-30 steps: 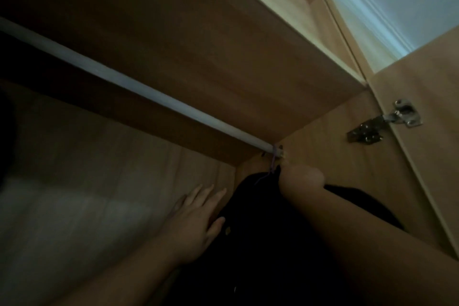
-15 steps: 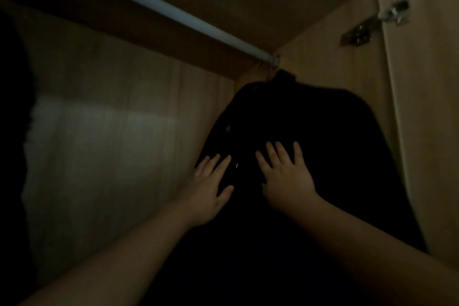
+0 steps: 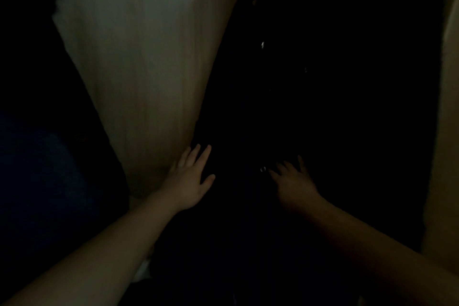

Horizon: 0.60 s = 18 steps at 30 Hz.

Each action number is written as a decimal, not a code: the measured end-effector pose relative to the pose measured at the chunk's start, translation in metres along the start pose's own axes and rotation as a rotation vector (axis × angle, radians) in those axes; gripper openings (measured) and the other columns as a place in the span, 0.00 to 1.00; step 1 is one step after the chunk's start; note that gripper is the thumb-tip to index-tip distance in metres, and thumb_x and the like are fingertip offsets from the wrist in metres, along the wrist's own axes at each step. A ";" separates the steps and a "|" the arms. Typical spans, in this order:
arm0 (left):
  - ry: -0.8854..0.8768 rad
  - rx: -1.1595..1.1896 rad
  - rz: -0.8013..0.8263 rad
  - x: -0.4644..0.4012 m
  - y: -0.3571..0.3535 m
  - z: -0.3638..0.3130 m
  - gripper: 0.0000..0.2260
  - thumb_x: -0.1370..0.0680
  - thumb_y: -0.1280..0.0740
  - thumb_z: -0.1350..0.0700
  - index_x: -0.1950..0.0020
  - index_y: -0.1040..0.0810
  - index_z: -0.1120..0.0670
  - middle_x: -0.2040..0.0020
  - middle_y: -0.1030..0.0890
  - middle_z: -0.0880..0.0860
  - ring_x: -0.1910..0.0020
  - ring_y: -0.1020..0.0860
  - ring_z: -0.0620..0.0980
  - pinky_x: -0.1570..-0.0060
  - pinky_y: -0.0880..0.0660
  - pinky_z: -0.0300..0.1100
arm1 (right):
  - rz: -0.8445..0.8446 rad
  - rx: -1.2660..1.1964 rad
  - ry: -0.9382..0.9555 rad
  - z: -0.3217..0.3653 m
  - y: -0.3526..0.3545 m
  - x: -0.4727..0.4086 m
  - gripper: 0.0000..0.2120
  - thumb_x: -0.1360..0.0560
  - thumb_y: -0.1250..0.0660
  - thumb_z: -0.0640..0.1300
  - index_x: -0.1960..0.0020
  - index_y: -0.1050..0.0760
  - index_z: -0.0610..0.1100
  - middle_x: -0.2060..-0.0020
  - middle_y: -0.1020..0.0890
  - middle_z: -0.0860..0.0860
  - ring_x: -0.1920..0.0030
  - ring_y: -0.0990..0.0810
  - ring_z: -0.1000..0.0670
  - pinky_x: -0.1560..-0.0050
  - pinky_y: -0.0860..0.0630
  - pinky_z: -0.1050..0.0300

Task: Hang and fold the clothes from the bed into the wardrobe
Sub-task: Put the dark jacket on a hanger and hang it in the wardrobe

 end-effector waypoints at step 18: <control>0.239 -0.413 -0.126 0.034 0.004 0.079 0.33 0.24 0.48 0.40 0.21 0.41 0.53 0.25 0.32 0.58 0.28 0.33 0.62 0.30 0.36 0.60 | -0.402 -0.263 0.451 0.199 -0.001 -0.134 0.31 0.23 0.53 0.61 0.24 0.33 0.52 0.23 0.34 0.47 0.23 0.37 0.42 0.26 0.47 0.30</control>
Point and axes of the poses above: each hand's wrist, its own x-axis away from the middle knuckle, its own y-axis out of the back of the hand, z = x × y, the point moved 3 cm from there along -x, towards the middle knuckle
